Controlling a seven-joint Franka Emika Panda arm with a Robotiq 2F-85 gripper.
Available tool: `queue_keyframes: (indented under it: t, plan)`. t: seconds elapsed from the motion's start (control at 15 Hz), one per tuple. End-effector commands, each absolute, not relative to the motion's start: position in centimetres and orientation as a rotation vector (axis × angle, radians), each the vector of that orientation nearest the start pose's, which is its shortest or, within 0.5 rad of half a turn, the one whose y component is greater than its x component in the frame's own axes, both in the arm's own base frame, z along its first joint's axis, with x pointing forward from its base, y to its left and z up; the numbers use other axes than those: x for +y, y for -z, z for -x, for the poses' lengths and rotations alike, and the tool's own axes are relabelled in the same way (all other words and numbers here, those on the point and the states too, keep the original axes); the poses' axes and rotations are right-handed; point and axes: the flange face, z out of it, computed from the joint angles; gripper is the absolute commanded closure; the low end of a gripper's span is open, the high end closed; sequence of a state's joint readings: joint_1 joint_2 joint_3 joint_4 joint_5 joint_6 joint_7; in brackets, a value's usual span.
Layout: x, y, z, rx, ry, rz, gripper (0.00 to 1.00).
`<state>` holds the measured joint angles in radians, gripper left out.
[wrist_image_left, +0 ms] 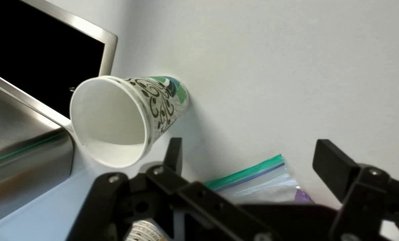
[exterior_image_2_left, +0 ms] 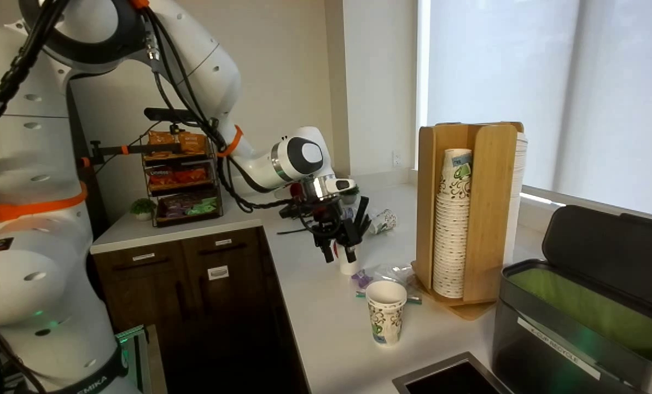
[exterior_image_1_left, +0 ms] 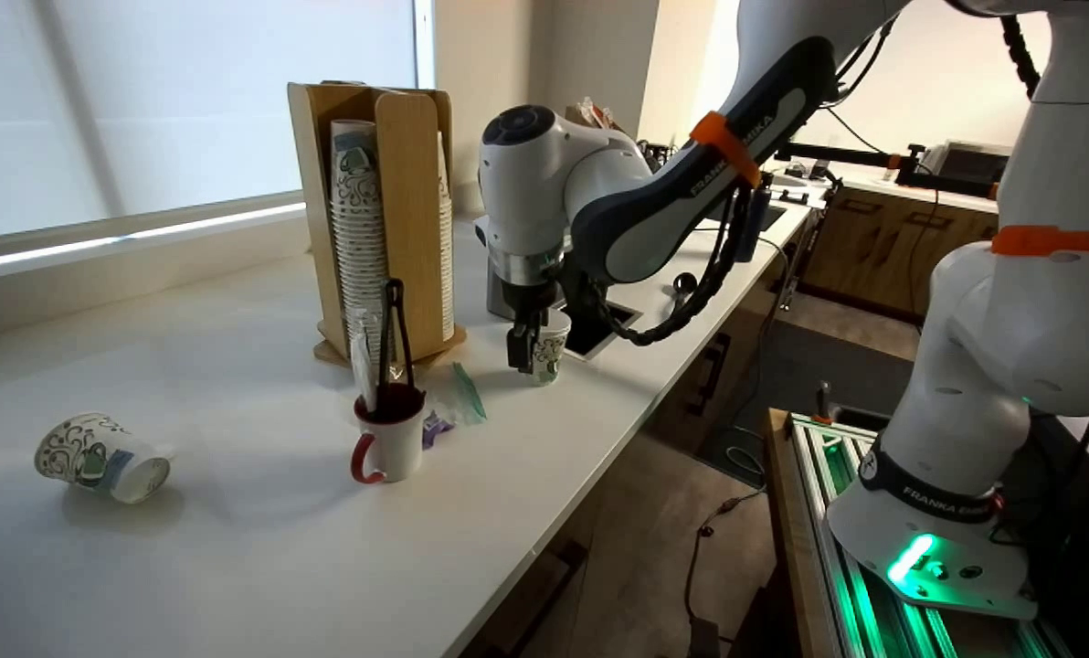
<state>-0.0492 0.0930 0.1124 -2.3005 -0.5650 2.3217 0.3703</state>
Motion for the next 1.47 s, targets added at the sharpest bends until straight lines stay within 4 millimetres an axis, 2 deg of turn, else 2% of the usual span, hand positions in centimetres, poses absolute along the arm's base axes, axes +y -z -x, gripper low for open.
queue_keyframes:
  t: [0.0, 0.4, 0.47, 0.53, 0.73, 0.93, 1.07, 1.4]
  plan:
    - [2.7, -28.7, -52.7, -0.253, 0.058, 3.529, 0.0]
    - [3.9, -24.3, -55.8, -0.624, 0.196, 3.383, 0.0]
    - [3.9, -23.6, -56.3, -0.598, 0.119, 3.365, 0.0]
    - [3.8, -25.0, -54.9, -0.545, 0.157, 3.401, 0.0]
    - [3.8, -23.7, -56.0, -0.578, 0.121, 3.377, 0.0]
    - [3.7, -23.0, -57.3, -0.689, 0.253, 3.387, 0.0]
    - [3.7, -22.4, -57.9, -0.727, 0.278, 3.376, 0.0]
    - [3.4, -20.1, -58.4, -0.736, 0.136, 3.385, 0.0]
